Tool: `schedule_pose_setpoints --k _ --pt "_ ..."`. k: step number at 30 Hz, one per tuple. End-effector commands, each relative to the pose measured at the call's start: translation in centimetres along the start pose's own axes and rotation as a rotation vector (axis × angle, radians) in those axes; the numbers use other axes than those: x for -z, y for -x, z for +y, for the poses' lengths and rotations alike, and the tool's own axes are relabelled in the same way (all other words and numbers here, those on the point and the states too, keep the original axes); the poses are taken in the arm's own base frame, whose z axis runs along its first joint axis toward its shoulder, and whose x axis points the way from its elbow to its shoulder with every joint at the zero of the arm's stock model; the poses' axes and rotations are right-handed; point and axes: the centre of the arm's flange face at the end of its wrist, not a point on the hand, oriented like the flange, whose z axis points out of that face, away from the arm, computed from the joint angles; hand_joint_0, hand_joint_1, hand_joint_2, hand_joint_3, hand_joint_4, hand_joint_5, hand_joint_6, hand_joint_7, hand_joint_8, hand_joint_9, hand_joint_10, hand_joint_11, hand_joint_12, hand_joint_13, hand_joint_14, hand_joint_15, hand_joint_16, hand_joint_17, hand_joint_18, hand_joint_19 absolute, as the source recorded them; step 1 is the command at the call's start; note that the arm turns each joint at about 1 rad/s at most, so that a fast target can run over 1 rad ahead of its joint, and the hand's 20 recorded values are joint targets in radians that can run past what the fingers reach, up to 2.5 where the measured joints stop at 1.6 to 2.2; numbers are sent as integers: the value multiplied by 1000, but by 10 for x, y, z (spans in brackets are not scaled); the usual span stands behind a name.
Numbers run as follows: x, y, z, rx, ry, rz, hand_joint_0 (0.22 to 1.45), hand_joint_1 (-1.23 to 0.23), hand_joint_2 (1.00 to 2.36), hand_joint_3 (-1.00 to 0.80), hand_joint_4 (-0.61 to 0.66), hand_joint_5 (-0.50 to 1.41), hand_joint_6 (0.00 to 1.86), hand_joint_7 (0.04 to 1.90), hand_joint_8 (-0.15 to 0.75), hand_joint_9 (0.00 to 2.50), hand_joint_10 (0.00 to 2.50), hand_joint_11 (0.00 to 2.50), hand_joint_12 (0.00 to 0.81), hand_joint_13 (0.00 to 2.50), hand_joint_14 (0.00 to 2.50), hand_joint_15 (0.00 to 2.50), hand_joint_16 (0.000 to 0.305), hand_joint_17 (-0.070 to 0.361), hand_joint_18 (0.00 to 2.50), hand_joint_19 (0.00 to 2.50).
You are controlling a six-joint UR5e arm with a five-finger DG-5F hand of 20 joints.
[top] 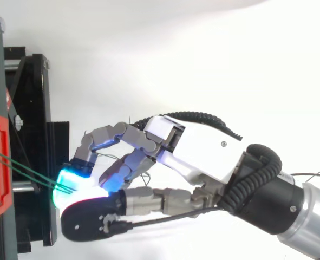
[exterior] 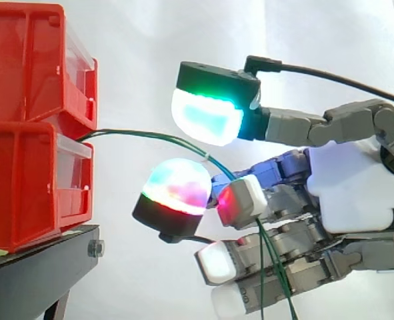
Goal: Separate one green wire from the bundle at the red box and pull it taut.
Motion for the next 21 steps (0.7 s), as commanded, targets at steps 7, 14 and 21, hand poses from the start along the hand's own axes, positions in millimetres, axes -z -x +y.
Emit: schedule_pose_setpoints --k 7,14,21 --pt "6 10 10 4 -39 -9 591 -587 1017 -251 123 -208 910 934 282 1276 19 1043 390 1109 20 524 51 116 828 480" --pt "12 16 31 11 -40 -13 604 -677 1016 -263 108 -211 921 920 285 1234 22 1035 385 1102 22 523 51 116 828 473" --pt "16 16 33 34 -53 -14 546 -603 1000 -500 124 -209 899 896 288 1267 20 1028 393 1123 21 520 53 119 847 469"
